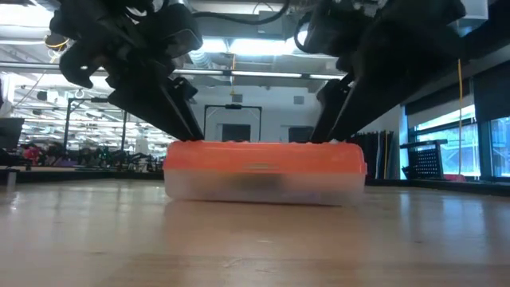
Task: Pack school essentials
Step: Move the orange supply box to the center of the table
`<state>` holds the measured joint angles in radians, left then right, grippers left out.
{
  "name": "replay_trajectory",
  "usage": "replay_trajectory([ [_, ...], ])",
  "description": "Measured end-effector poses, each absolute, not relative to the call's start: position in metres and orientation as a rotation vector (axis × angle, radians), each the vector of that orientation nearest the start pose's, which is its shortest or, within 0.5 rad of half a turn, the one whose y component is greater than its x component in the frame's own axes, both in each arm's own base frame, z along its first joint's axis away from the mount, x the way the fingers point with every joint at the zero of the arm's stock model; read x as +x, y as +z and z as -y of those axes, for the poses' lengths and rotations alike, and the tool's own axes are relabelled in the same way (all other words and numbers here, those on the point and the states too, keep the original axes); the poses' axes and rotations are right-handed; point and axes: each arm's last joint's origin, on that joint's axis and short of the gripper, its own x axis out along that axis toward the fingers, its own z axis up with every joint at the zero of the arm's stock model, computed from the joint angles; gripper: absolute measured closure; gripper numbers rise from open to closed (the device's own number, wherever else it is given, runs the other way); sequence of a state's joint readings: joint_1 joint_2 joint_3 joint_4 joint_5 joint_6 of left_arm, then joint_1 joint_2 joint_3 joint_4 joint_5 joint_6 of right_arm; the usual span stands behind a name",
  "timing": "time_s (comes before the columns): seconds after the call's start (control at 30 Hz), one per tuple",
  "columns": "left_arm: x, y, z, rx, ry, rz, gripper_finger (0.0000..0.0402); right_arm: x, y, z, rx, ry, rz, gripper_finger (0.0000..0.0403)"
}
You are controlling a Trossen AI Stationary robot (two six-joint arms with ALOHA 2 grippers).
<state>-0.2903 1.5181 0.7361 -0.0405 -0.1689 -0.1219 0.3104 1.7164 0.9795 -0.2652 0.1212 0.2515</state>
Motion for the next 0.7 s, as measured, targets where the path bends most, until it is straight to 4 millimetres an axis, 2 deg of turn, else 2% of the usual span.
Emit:
replay_trajectory([
  [0.13,0.277,0.167,0.082,0.070,-0.083,-0.800,0.0237,0.316,0.169,-0.087,-0.038,-0.030,-0.970,0.0021],
  [0.3,0.276,0.167,0.082,0.078,-0.080,-0.802,0.0237,0.316,0.172,-0.080,-0.047,-0.047,-0.969,0.0021],
  [0.7,0.277,0.166,0.075,0.169,-0.052,-0.809,0.0237,0.315,0.177,-0.079,-0.054,-0.015,-0.958,0.0021],
])
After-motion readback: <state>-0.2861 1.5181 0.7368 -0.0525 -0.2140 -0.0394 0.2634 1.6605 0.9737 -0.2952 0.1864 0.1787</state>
